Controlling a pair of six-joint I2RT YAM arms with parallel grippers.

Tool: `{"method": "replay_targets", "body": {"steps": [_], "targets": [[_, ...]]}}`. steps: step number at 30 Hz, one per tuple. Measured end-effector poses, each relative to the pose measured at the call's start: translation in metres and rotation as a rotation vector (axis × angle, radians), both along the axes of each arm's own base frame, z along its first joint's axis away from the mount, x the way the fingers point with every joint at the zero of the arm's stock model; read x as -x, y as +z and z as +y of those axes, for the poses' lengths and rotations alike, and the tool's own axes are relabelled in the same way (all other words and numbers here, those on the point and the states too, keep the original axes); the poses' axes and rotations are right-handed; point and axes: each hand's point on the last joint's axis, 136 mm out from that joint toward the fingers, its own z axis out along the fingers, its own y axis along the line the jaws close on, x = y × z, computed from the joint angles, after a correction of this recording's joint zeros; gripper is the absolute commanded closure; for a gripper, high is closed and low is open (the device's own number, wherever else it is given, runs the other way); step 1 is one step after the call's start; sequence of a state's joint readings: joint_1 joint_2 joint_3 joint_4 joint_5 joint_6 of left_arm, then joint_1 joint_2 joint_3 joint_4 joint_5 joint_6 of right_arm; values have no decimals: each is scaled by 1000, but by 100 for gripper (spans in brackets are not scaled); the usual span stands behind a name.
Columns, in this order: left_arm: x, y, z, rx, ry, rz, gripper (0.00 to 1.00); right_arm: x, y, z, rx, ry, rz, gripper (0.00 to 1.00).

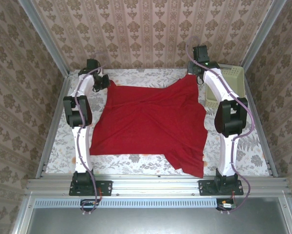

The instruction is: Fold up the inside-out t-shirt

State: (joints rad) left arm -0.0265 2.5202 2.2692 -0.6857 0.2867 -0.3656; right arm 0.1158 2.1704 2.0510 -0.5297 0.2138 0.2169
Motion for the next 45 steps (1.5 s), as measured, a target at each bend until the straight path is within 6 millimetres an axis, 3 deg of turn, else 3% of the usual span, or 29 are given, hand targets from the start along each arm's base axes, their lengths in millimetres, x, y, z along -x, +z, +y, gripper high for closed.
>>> {"method": "replay_targets", "body": {"steps": [5, 13, 19, 21, 30, 36, 41, 45], "targets": [[-19, 35, 7, 87, -20, -106, 100, -17, 5, -10, 13, -23, -20, 100], [-22, 56, 0, 222, -80, -151, 100, -27, 6, -24, 28, -58, -25, 100], [-31, 108, -7, 256, -150, -268, 100, -31, 15, -31, 28, -71, -44, 100], [-33, 117, -7, 253, -162, -294, 100, -31, 17, -31, 26, -72, -51, 100], [-34, 88, 4, 276, -119, -228, 100, -34, 17, -32, 29, -71, -50, 100], [-31, 101, 16, 362, -44, -209, 100, -39, 42, -27, 5, -49, -106, 100], [-28, 116, 48, 396, 35, -220, 100, -42, 60, -12, -4, 5, -146, 100], [-27, 121, 63, 375, 68, -227, 100, -49, 66, 1, -1, 33, -171, 100]]}}
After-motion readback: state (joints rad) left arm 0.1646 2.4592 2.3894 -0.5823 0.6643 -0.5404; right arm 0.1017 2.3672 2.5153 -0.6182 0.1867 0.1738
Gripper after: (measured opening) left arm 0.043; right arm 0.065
